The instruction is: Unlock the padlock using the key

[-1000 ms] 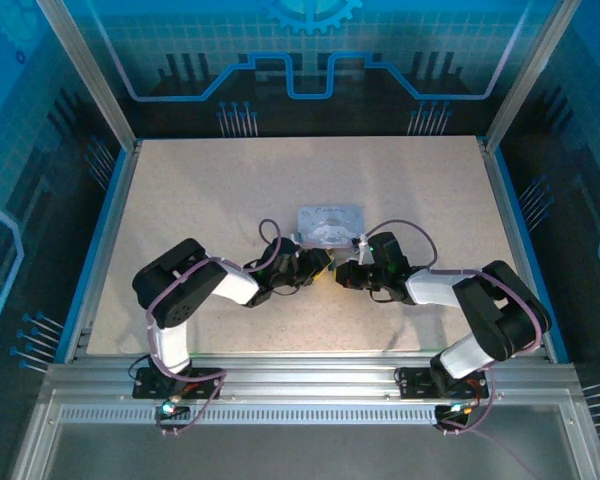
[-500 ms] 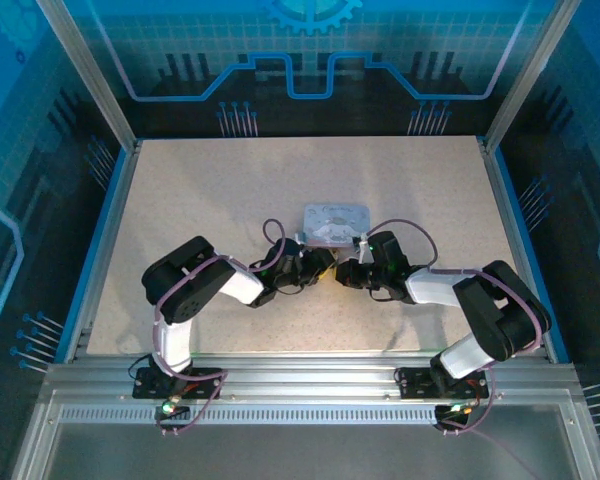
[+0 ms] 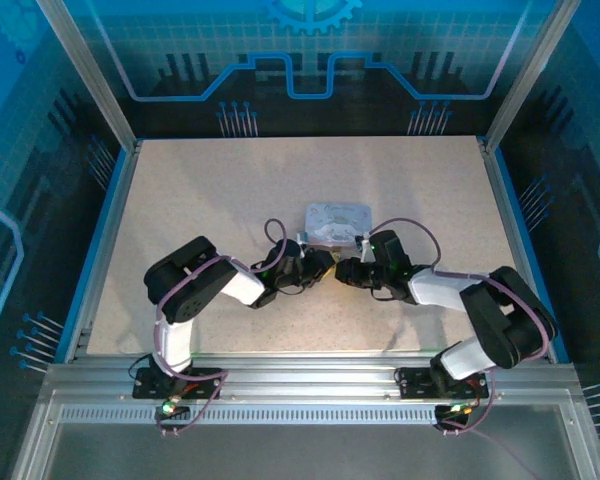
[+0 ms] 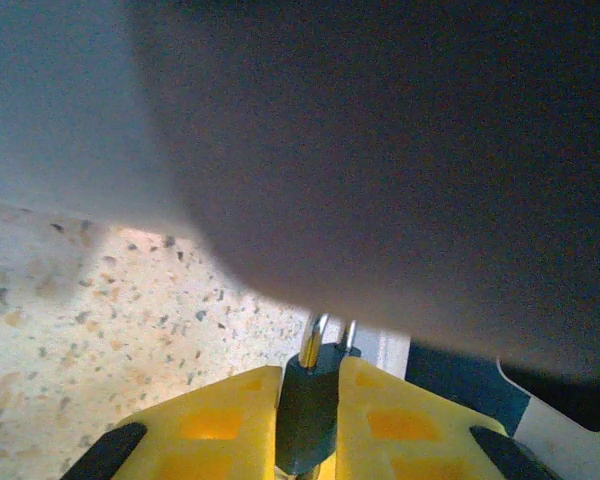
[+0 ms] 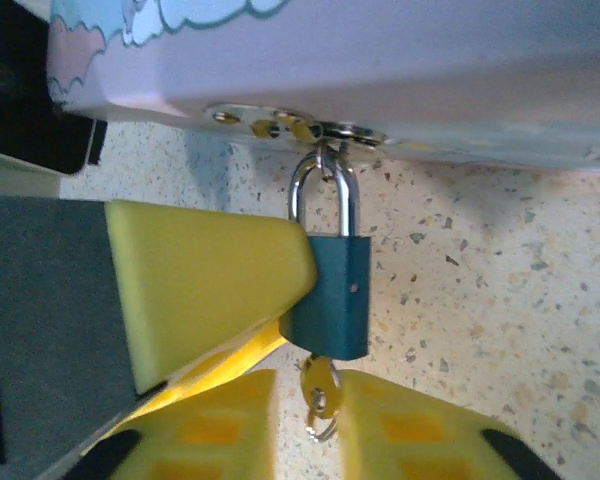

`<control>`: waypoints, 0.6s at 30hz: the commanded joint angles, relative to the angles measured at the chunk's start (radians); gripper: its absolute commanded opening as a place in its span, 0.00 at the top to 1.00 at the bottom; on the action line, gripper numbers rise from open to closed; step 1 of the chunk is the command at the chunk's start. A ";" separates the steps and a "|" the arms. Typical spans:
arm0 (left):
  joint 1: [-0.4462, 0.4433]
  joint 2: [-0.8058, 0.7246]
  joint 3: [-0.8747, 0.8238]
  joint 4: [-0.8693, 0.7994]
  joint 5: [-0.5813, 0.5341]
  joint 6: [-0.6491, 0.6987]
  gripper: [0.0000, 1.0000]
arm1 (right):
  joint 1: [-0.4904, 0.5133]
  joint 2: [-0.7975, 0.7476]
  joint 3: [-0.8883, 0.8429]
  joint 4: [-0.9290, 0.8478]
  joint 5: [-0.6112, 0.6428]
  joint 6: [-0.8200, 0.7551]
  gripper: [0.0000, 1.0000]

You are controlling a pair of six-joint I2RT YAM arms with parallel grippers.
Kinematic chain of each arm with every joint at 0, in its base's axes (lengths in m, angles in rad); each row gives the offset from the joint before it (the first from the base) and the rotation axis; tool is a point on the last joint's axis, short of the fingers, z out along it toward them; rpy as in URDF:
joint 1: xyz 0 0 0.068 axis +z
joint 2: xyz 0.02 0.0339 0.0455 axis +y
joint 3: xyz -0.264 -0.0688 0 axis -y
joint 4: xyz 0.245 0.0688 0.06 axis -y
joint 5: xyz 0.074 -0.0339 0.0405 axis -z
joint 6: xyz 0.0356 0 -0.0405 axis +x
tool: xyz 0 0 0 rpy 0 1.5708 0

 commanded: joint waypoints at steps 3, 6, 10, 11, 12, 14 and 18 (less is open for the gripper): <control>-0.015 -0.005 0.026 -0.010 0.027 -0.009 0.92 | -0.009 -0.087 -0.022 -0.097 0.017 -0.036 0.66; -0.017 -0.013 0.030 -0.020 0.027 -0.006 0.93 | -0.018 -0.133 -0.015 -0.172 0.050 -0.082 0.59; -0.015 -0.020 0.032 -0.031 0.026 -0.005 0.95 | -0.026 -0.211 0.020 -0.291 0.111 -0.173 0.50; -0.014 -0.021 0.030 -0.031 0.023 -0.004 0.96 | -0.029 -0.236 0.033 -0.322 0.132 -0.197 0.48; -0.014 -0.023 0.029 -0.031 0.020 -0.004 0.96 | -0.029 -0.261 0.044 -0.347 0.148 -0.226 0.46; -0.014 -0.029 0.027 -0.033 0.019 -0.005 0.96 | -0.031 -0.309 0.065 -0.377 0.181 -0.282 0.42; -0.011 -0.049 0.032 -0.058 0.021 -0.007 0.96 | -0.024 -0.408 0.113 -0.395 0.234 -0.464 0.35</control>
